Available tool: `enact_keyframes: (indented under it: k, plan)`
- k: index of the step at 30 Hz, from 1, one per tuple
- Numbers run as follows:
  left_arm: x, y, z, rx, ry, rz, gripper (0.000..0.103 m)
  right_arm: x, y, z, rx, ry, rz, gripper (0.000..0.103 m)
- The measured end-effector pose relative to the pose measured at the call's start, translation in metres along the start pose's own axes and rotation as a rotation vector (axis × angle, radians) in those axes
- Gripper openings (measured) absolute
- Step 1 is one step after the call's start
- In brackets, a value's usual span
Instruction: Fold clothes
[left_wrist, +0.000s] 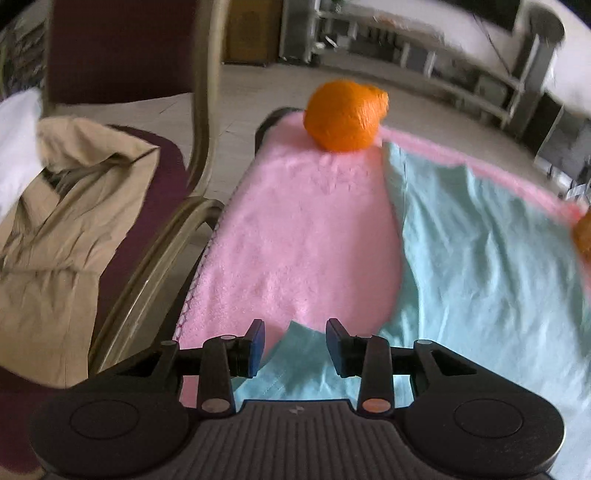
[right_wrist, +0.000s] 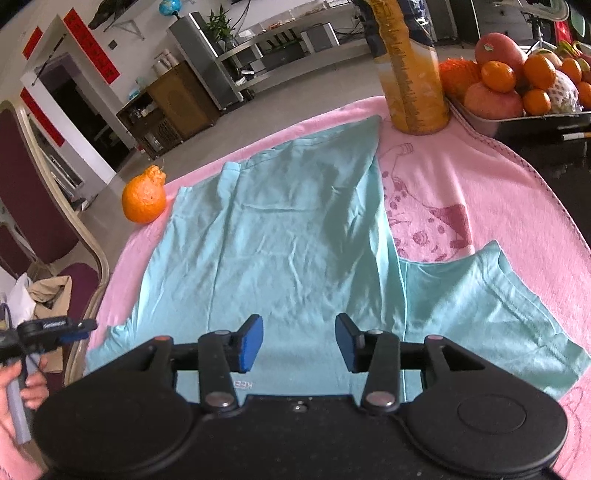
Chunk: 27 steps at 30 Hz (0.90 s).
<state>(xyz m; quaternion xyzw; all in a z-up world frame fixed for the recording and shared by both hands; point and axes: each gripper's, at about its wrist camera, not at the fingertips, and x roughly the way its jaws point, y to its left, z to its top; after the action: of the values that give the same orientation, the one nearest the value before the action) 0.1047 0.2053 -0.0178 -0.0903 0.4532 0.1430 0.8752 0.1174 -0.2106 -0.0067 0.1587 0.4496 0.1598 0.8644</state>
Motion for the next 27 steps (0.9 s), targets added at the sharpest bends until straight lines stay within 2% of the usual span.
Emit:
enact_keyframes:
  k: [3,5,6,7,8,10,13,16,19,21,25,27]
  plan:
    - [0.016,-0.004,-0.005,0.033,0.041,0.006,0.036,0.001,0.000,0.001,-0.001,0.004,0.001,0.042]
    - [0.021,-0.003,-0.009,0.042,0.039,-0.003,0.035,0.002,0.001,0.001,-0.002,0.009,0.003,0.042]
    - [0.021,-0.004,-0.009,0.048,0.027,-0.010,0.028,0.002,0.002,0.001,-0.005,0.012,0.005,0.042]
    - [0.020,-0.004,-0.010,0.046,0.020,-0.026,0.010,0.003,0.004,0.000,-0.010,0.013,0.003,0.042]
    - [0.020,-0.004,-0.010,0.043,0.017,-0.049,0.006,0.003,0.005,0.000,-0.017,0.014,0.000,0.042]
    - [0.015,-0.007,-0.011,0.050,0.000,-0.027,0.005,0.003,0.006,-0.001,-0.023,0.015,-0.006,0.042]
    - [0.009,-0.020,-0.012,0.124,-0.077,0.105,0.006,0.003,0.004,0.000,-0.013,0.017,-0.010,0.043]
    - [0.023,-0.025,-0.016,0.158,-0.053,0.193,0.010,0.006,0.003,-0.002,-0.016,0.029,-0.020,0.044]
    - [0.024,-0.038,-0.020,0.246,-0.068,0.274,0.020,0.011,0.003,-0.003,-0.025,0.047,-0.045,0.044]
    - [0.016,-0.037,-0.021,0.230,-0.053,0.291,0.026,0.010,0.000,-0.004,-0.018,0.046,-0.053,0.044]
    - [-0.027,-0.026,-0.034,0.149,-0.050,0.304,0.026,-0.015,-0.012,-0.006,0.032,0.007,-0.023,0.045]
    - [-0.056,-0.023,-0.047,0.119,-0.076,0.249,0.027,-0.037,-0.020,-0.009,0.064,-0.029,0.014,0.046]
